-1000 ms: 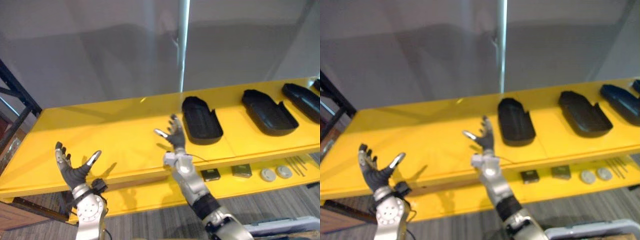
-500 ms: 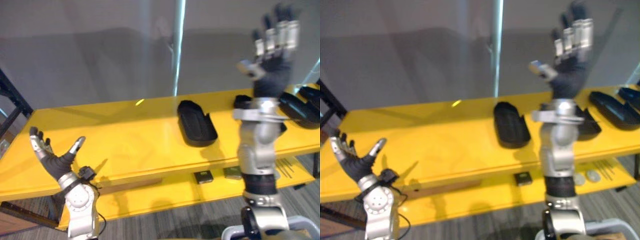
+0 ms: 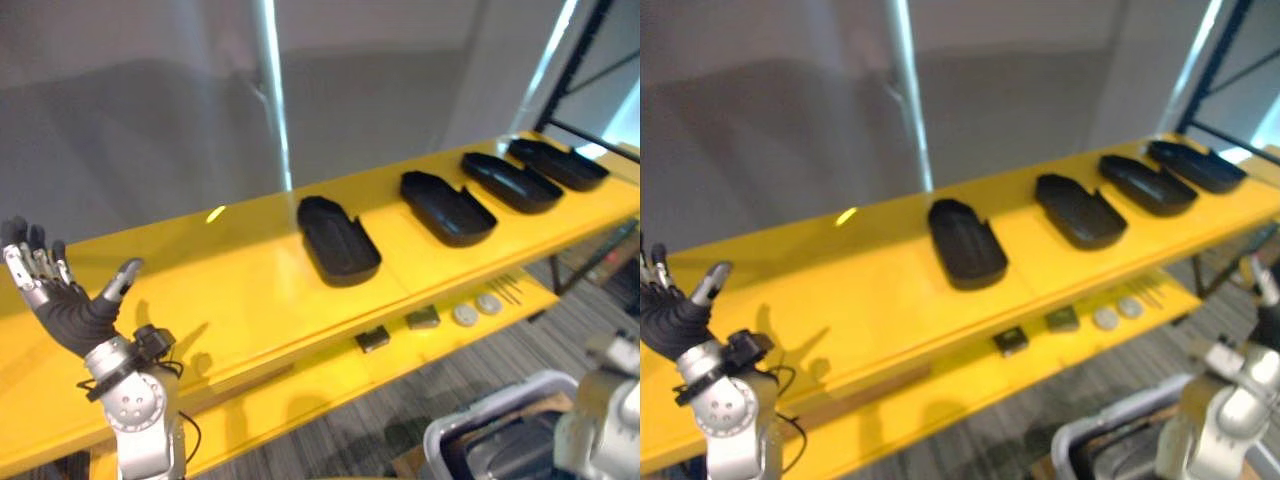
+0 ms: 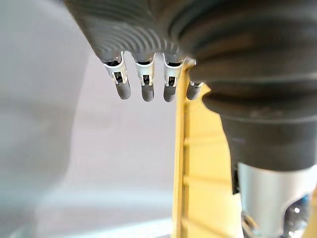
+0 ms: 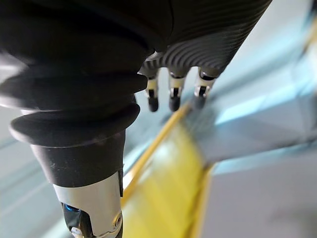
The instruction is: Walk over and take plastic housings, then place them on the shelf
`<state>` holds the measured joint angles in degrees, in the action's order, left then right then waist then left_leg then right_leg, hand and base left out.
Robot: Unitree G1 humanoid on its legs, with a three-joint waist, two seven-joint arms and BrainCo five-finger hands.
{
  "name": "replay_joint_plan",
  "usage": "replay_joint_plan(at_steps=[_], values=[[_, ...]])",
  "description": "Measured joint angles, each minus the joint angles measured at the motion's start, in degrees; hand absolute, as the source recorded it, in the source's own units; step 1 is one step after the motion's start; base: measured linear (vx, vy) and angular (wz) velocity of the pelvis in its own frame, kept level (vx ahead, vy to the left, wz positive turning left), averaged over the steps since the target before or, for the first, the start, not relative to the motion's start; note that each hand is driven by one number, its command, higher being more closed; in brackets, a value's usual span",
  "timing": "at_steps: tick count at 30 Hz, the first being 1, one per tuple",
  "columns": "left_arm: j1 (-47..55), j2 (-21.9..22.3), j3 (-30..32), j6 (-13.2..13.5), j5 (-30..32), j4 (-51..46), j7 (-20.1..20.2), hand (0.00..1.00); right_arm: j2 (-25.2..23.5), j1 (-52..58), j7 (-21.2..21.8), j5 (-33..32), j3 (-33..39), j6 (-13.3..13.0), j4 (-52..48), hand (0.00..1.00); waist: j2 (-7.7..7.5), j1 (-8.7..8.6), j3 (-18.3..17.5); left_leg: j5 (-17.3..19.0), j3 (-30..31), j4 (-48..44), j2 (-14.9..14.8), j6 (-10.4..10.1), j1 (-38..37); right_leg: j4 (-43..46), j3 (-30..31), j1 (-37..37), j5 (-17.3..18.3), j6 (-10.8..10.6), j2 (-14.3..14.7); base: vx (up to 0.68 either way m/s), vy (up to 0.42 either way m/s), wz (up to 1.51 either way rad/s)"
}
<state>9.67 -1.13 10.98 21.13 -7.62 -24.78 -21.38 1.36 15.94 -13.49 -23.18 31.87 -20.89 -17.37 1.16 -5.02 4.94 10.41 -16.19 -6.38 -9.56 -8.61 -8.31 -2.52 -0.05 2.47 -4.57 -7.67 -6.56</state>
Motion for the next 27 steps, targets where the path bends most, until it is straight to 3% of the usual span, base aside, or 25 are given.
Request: replay_joint_plan(at_steps=[3, 5, 9, 11, 14, 21, 25, 26, 27], values=[[-0.2, -0.3, -6.6, -0.1, -2.7, 0.0, 5.9, 0.0, -1.1, 3.2, -3.0, 1.3, -0.1, 0.2, -0.3, 0.0, 0.3, -2.13, 1.3, 0.3, -2.7, -0.1, 0.1, 0.1, -0.1, 0.2, 2.7, -1.7, -0.4, -0.2, 0.2, -0.04, 0.019, -0.42], [-1.0, -0.9, -11.2, -0.5, -3.7, 0.1, 8.4, 0.0, -1.1, 4.1, -4.0, 1.6, -0.4, 1.0, -0.3, 0.0, 0.46, -2.47, 2.4, 0.6, -4.7, -0.2, -0.1, 0.0, -0.7, 0.2, 4.7, -2.4, -1.0, -0.3, 0.6, -0.02, 0.018, -0.53], [-4.4, -1.5, -19.1, -1.5, -3.5, 1.6, 11.0, 0.0, -1.1, 5.5, -4.2, 2.0, -4.0, 1.4, -0.3, 0.0, 0.82, -4.21, 4.4, 2.6, -8.7, -2.8, -1.1, -0.3, -0.7, 0.2, 8.7, -4.3, -1.7, -0.4, 2.0, -0.01, 0.007, -0.54], [-6.3, -3.1, -21.6, -2.1, -3.2, 2.5, 11.5, 0.0, -1.1, 5.8, -4.3, 3.1, -5.2, 1.4, -0.3, 0.0, 1.36, -5.23, 5.0, 3.6, -10.5, -4.1, -1.6, -0.5, -0.7, 0.2, 10.8, -4.8, -2.2, -0.6, 2.7, 0.01, 0.009, -0.6], [-10.0, -5.2, -25.2, -2.6, -2.9, 4.4, 11.5, 0.0, -1.0, 6.6, -4.3, 3.9, -6.8, 1.3, -0.3, 0.0, 0.81, -5.9, 6.0, 4.3, -13.8, -4.6, -1.7, -0.5, -0.9, 0.1, 14.1, -6.7, -3.0, -0.7, 3.5, 0.01, 0.016, -0.55], [-14.4, -5.5, -30.3, -4.2, -2.5, 5.7, 10.8, 0.0, -0.8, 7.3, -4.4, 6.1, -8.3, 1.3, -0.4, 0.0, 1.35, -8.11, 7.9, 5.5, -16.0, -5.9, -1.3, -0.2, -1.3, -0.1, 16.4, -7.5, -3.5, -1.2, 3.6, -0.01, 0.013, -0.19], [-14.2, -6.1, -31.3, -5.7, -2.5, 5.8, 10.1, 0.0, 0.4, 7.7, -4.1, 6.1, -11.0, 1.3, -0.7, 0.0, 1.38, -7.99, 8.3, 5.9, -15.6, -6.6, -1.0, 0.5, -1.8, 0.0, 17.9, -7.5, -3.8, -1.6, 3.8, -0.04, -0.019, -0.16], [-14.1, -6.5, -31.2, -6.2, -2.0, 5.9, 9.4, 0.0, 1.4, 7.4, -3.8, 6.1, -11.6, 1.3, -0.7, 0.0, 1.28, -7.56, 8.4, 6.3, -13.6, -8.1, -0.7, 1.2, -1.5, 0.0, 18.9, -7.8, -4.0, -1.8, 3.9, -0.06, -0.029, -0.65], [-13.3, -7.0, -30.1, -6.5, -0.8, 5.8, 8.4, 0.0, 3.2, 6.1, -3.2, 6.1, -12.7, 1.4, -0.7, 0.0, 1.11, -6.06, 8.6, 7.2, -8.4, -10.7, -0.2, 2.9, -0.4, 0.1, 21.4, -8.5, -4.4, -2.0, 4.4, -0.08, -0.029, -0.82]])
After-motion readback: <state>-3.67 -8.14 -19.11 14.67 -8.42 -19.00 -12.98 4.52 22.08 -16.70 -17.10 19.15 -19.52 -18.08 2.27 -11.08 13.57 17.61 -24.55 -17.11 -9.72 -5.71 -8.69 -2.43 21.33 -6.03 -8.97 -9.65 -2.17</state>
